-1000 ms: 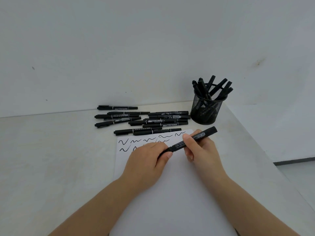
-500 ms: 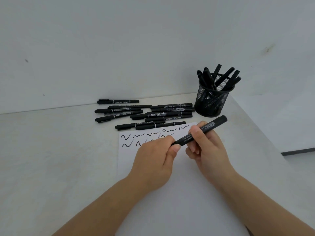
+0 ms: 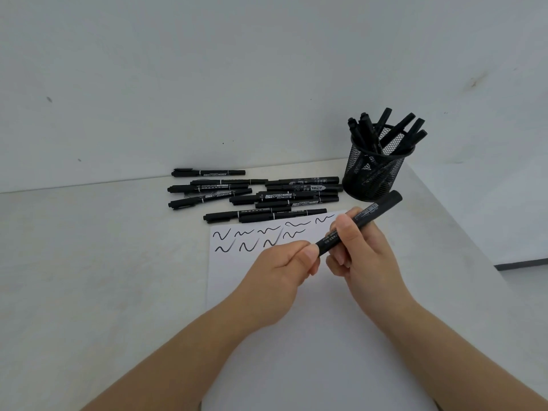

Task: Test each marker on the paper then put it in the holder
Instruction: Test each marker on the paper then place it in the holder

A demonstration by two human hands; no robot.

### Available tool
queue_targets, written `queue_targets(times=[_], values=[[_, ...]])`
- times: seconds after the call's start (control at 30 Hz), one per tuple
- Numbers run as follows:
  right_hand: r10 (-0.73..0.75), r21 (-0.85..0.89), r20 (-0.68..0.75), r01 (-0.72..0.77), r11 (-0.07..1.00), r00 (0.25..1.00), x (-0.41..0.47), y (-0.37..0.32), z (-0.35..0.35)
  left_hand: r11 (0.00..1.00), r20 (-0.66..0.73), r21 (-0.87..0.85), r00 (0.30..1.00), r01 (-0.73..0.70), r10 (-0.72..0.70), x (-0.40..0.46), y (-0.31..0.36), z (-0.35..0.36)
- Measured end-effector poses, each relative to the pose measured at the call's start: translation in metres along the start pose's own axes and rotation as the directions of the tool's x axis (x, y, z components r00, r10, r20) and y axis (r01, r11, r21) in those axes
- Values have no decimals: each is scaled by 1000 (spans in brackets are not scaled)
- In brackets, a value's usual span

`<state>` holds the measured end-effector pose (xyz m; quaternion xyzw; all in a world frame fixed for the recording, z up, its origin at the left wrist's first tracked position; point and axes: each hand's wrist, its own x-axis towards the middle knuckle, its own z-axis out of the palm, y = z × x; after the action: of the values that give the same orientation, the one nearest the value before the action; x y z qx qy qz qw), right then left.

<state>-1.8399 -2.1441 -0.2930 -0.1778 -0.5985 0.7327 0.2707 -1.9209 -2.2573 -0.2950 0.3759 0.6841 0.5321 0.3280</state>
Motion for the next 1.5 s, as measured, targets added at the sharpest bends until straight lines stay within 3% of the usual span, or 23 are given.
queue_targets(times=[0.17, 0.23, 0.3, 0.4, 0.53, 0.7, 0.77, 0.83, 0.93, 1.03, 1.1, 1.33, 1.5], values=[[-1, -362, -101, -35, 931, 995, 7, 2, -7, 982, -167, 190, 985, -9, 41, 2, 0, 1], [-127, -488, -123, 51, 871, 984, 8, 2, -12, 967, -255, 254, 965, 5, 62, 2, 1, -2], [-369, -660, -64, 238, 713, 927, 7, 0, -14, 956, -330, 292, 942, 42, 60, 3, 3, -9], [-617, -817, 190, 471, 332, 764, 8, -4, -12, 923, -337, 380, 938, 53, 84, 4, 9, -15], [-668, -787, 444, 617, 29, 597, 10, -4, -9, 906, -325, 423, 933, -5, 157, 3, 20, -18], [-684, -711, 561, 694, -110, 466, 28, -22, -12, 870, -260, 489, 942, -62, 213, 7, 34, -20], [-661, -700, 602, 695, -166, 448, 36, -35, -14, 873, -235, 477, 941, -105, 242, 12, 42, -21], [-658, -714, 591, 683, -157, 467, 45, -50, -16, 910, -245, 393, 940, -128, 238, 20, 47, -25], [-691, -778, 410, 623, 75, 595, 57, -75, -23, 963, -271, 262, 953, -65, 138, 33, 50, -38], [-678, -732, 83, 507, 456, 730, 71, -98, -39, 848, -227, 529, 969, 39, 97, 50, 47, -49], [-647, -679, -72, 438, 589, 759, 82, -108, -49, 729, -224, 679, 970, 87, 92, 63, 45, -56], [-524, -731, -127, 279, 623, 842, 108, -98, -72, 597, -247, 793, 960, 123, 131, 100, 20, -85], [-456, -846, 30, 265, 462, 889, 112, -84, -72, 413, -187, 901, 978, 135, 90, 117, 5, -93]])
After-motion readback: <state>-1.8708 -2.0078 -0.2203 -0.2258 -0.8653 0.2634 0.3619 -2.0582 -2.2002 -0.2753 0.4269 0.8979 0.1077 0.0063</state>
